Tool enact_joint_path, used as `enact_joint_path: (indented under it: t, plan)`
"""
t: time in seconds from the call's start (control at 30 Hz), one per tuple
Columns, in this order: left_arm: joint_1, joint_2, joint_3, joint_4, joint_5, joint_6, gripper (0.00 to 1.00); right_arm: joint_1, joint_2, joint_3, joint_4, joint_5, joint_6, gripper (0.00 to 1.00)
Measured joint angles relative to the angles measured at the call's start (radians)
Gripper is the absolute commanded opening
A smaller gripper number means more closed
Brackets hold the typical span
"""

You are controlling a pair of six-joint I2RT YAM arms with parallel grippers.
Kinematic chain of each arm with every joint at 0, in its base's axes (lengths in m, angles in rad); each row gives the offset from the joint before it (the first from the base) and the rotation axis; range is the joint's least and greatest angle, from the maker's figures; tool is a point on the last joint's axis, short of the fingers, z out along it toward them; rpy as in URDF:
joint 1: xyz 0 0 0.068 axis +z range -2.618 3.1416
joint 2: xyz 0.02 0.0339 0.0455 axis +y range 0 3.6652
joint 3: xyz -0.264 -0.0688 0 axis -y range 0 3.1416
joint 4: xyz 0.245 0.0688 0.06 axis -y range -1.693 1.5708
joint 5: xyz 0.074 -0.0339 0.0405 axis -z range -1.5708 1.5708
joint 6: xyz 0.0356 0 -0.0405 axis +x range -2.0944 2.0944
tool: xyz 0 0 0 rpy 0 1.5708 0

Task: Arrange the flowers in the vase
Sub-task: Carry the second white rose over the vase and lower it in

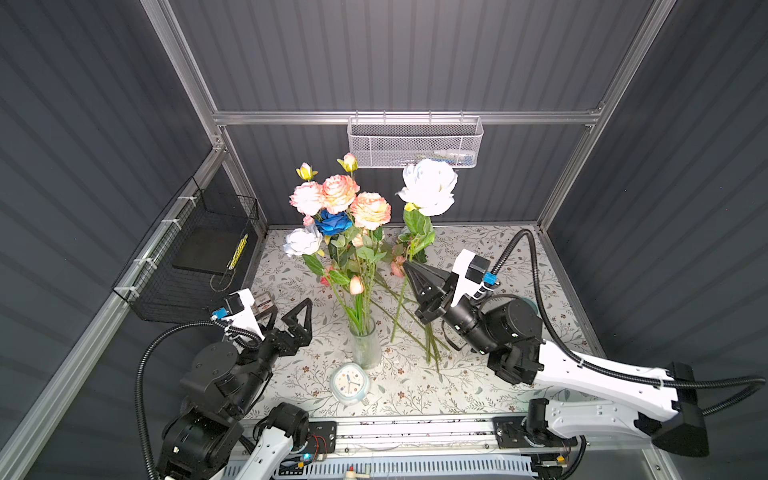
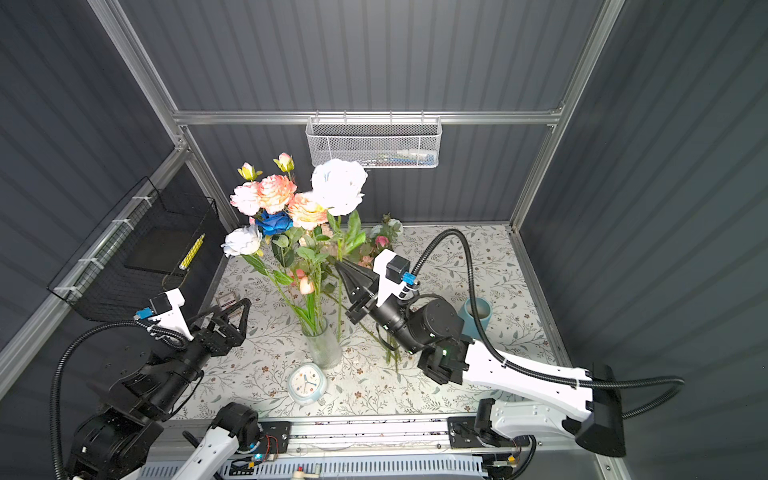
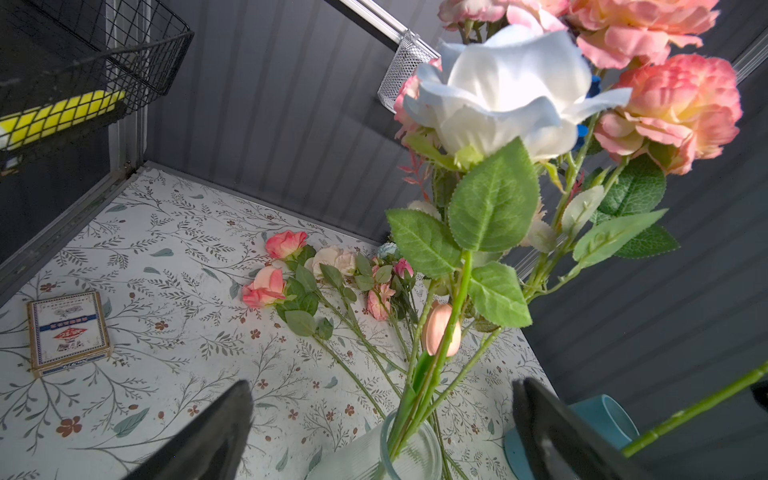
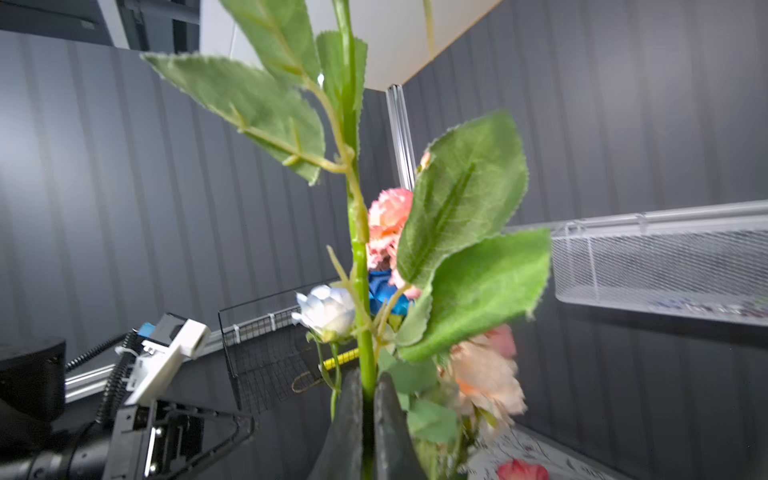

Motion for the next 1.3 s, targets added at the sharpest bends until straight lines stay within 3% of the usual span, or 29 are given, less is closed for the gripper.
enact_joint_path:
  t: [0.17, 0.47, 1.07, 1.3]
  plan:
    - [0.0, 0.002, 0.008, 0.0, 0.0, 0.0, 1.0, 0.008, 0.097, 0.076, 0.121, -0.019, -0.056, 0.0]
    - [0.0, 0.005, 0.015, -0.001, 0.001, 0.0, 1.0, 0.01, 0.245, 0.072, 0.248, -0.002, -0.117, 0.0]
    - [0.0, 0.006, 0.016, -0.001, 0.008, 0.0, 1.0, 0.041, 0.294, -0.155, 0.262, 0.126, -0.069, 0.0]
    - [0.0, 0.006, 0.015, -0.001, 0.009, 0.0, 1.0, 0.055, 0.296, -0.226, 0.243, 0.17, -0.016, 0.29]
